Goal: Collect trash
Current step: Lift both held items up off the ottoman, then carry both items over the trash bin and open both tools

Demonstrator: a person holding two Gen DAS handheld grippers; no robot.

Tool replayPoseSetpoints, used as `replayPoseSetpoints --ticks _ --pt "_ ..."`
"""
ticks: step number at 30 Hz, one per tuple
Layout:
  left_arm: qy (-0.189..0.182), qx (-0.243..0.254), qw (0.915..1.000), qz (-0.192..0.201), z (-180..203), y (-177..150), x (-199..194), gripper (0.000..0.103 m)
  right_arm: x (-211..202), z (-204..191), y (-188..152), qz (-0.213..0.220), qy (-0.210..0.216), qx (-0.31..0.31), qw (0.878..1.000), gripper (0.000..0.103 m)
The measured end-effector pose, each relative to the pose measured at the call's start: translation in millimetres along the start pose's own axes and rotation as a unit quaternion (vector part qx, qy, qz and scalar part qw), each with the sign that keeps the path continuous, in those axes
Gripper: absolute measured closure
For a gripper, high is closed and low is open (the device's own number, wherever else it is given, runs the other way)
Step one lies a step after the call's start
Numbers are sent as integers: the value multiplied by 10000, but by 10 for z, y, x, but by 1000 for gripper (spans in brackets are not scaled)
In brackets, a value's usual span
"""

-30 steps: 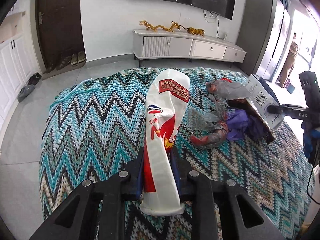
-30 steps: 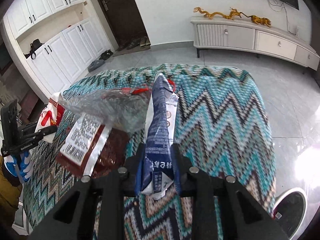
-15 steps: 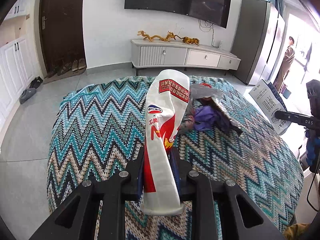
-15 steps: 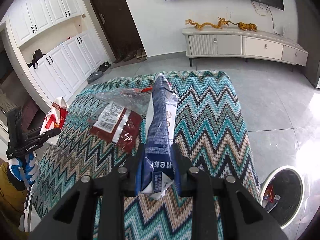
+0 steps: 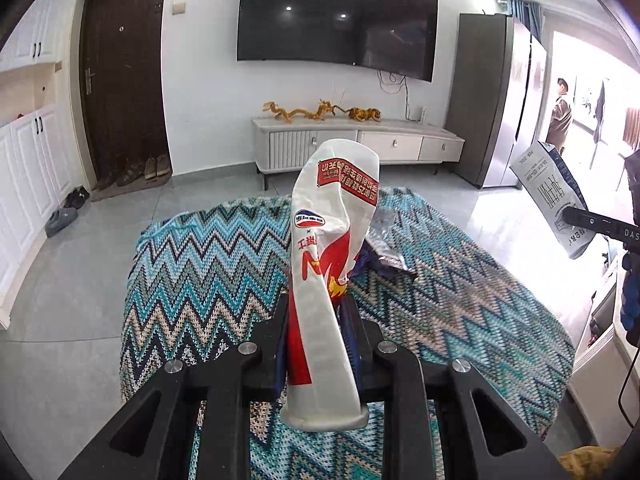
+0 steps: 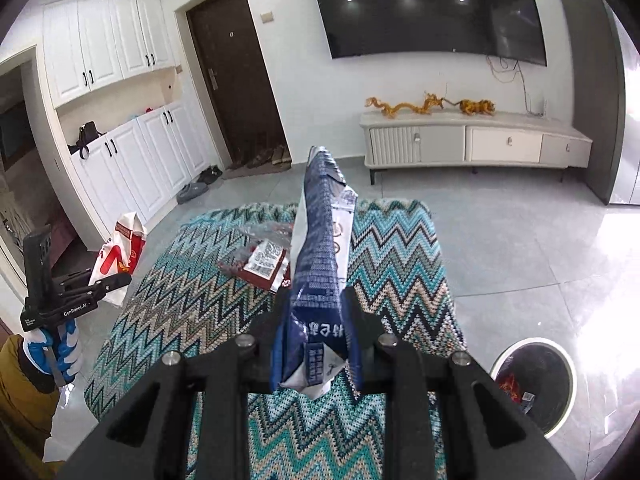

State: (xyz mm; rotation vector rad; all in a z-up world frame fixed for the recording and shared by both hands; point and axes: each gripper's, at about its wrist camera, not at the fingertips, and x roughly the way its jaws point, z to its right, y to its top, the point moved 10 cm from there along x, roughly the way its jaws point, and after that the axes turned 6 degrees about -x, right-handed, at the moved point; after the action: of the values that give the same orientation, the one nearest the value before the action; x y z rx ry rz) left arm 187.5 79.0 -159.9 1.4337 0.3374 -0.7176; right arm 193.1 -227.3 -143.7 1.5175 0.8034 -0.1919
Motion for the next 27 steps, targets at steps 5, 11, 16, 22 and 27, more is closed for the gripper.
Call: replayPoseSetpoints --ticks 5,11,16,22,27 --pt "-101 107 9997 213 246 150 -234 80 -429 26 43 355 -133 56 9993 79" --pt "-284 387 9981 378 691 330 -382 80 -879 182 57 695 -362 175 9968 79" --pt "-603 583 9957 386 1168 478 -361 80 -1151 447 14 861 -615 355 9938 79" --pt "-1024 710 9921 140 1792 626 -139 81 -1395 902 -97 942 -995 639 9885 79" --pt "-1324 905 9870 -96 2409 658 124 80 -1482 1298 -284 850 -1297 916 9837 79"
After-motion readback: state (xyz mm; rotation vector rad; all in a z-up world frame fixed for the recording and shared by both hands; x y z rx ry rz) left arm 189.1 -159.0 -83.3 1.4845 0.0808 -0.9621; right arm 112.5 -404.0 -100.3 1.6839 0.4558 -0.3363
